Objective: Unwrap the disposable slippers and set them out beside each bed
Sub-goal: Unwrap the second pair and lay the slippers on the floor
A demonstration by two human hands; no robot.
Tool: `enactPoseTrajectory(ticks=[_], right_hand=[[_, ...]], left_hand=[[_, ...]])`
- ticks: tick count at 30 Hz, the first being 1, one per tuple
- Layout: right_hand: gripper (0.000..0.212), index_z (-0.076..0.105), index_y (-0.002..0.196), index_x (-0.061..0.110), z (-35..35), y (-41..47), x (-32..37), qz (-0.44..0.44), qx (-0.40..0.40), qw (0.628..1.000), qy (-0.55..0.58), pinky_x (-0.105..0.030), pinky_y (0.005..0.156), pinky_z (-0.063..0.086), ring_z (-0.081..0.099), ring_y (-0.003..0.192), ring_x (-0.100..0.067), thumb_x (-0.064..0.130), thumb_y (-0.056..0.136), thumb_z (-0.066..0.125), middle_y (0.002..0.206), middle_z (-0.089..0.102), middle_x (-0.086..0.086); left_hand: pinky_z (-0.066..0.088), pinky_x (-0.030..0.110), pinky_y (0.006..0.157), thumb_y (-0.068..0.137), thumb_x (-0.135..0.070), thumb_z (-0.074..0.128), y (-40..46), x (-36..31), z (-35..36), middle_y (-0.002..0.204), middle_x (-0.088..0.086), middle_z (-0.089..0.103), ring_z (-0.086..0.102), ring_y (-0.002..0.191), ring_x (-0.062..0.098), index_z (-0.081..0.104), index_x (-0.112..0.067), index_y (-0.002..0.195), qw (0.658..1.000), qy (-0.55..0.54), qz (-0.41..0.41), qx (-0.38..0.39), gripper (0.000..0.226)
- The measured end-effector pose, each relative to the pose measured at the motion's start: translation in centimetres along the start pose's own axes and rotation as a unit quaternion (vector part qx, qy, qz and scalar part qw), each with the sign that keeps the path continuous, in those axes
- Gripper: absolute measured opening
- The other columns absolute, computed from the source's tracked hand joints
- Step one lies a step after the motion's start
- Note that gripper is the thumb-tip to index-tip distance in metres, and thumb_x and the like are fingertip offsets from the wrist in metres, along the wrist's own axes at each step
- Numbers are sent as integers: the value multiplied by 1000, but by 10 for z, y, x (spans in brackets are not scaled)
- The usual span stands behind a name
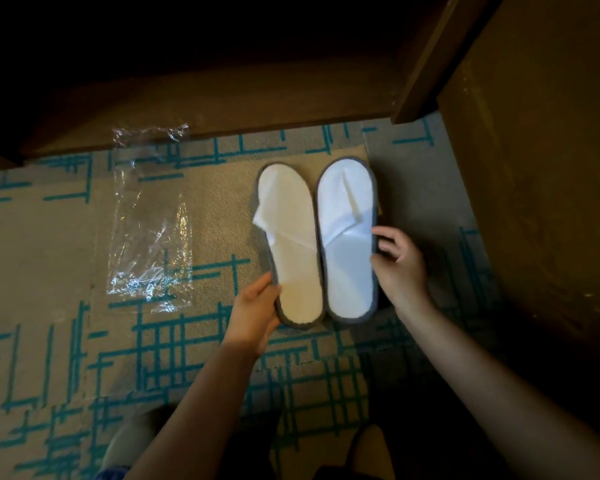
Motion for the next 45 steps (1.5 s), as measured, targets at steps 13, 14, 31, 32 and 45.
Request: enactPoseTrajectory(ticks=[13, 14, 31, 32, 45], right_hand=[[40, 57, 124, 9, -30, 21, 7, 33, 7, 999, -5, -18, 66, 47, 60, 95, -17, -4, 86, 53, 113, 63, -8], [40, 58, 123, 11, -29, 21, 8, 36, 18, 999, -6, -19, 66, 47, 60, 95, -17, -4, 86, 54, 112, 63, -8], [71, 32, 140, 30, 12, 6, 3, -124, 176, 871, -442, -36, 96, 36, 35, 130, -23, 36, 79, 68, 145, 32, -1], [83, 23, 144, 32, 14, 4, -2, -131, 183, 846, -484, -38, 100, 33, 26, 136, -25, 43, 76, 69, 151, 21, 0], [71, 32, 139, 17, 28, 15, -15, -78, 86, 870, -479, -40, 95, 39, 40, 125, -32, 27, 79, 68, 137, 44, -13]], left_hand=[[52, 20, 74, 94, -23, 42, 2, 23, 25, 105, 4, 68, 65, 91, 14, 57, -9, 117, 981, 164, -73, 72, 30], [54, 24, 76, 94, -23, 44, 3, 16, 18, 101, 4, 69, 66, 91, 15, 59, -8, 114, 990, 124, -53, 44, 30], [49, 32, 87, 87, -10, 54, 7, -8, -79, 108, 10, 62, 62, 93, 17, 47, -7, 123, 988, -87, -67, -107, 36], [47, 32, 90, 87, -9, 54, 4, 2, -84, 108, 10, 62, 61, 92, 18, 45, -7, 126, 986, -86, -77, -122, 39], [48, 38, 93, 81, -14, 65, -15, -1, -74, 121, 11, 60, 58, 110, 28, 44, -12, 125, 917, 245, 89, -301, 49]])
Point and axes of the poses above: each hand's wrist, its own y-axis towards the middle knuckle, its own z-axis out of the palm, x = y × z, the point moved 4 cm from there along y, towards the middle knuckle
